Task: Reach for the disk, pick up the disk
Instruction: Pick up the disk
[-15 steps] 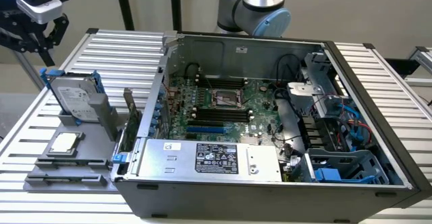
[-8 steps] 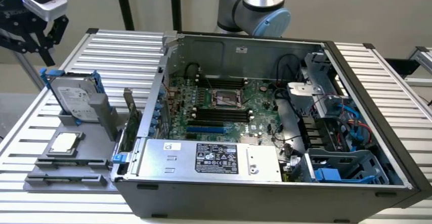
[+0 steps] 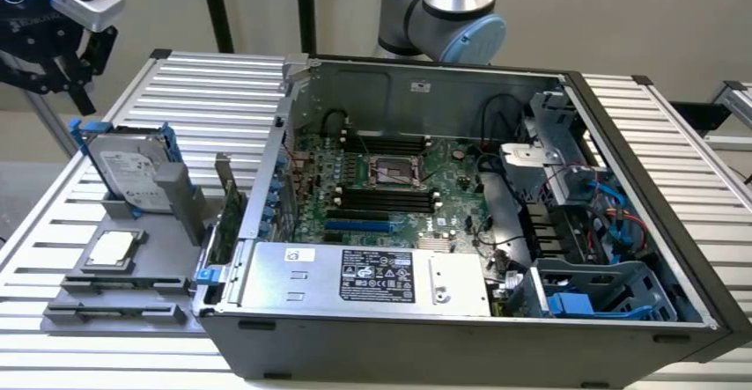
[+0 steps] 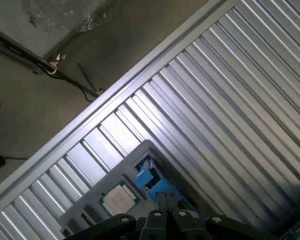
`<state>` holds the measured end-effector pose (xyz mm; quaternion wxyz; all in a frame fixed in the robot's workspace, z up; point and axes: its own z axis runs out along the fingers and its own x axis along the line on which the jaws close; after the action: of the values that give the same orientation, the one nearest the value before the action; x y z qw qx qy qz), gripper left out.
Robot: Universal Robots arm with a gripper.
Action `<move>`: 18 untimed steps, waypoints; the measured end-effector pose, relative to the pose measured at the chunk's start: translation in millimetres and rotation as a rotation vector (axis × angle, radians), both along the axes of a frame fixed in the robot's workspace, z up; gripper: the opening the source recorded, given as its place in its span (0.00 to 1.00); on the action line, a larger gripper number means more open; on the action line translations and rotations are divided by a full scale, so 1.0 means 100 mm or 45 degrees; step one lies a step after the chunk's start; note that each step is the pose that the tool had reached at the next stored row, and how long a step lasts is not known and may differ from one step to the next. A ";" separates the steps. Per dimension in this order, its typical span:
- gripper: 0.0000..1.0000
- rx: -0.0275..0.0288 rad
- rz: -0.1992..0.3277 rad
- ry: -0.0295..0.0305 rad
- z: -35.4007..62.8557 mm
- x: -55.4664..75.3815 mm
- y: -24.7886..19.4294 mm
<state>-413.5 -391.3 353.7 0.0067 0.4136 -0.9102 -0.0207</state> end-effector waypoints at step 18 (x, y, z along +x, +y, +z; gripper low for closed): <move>0.11 0.0073 0.416 -0.0001 0.000 0.00 0.000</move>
<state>-413.5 -391.3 353.7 0.0087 0.5563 -0.8307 -0.0219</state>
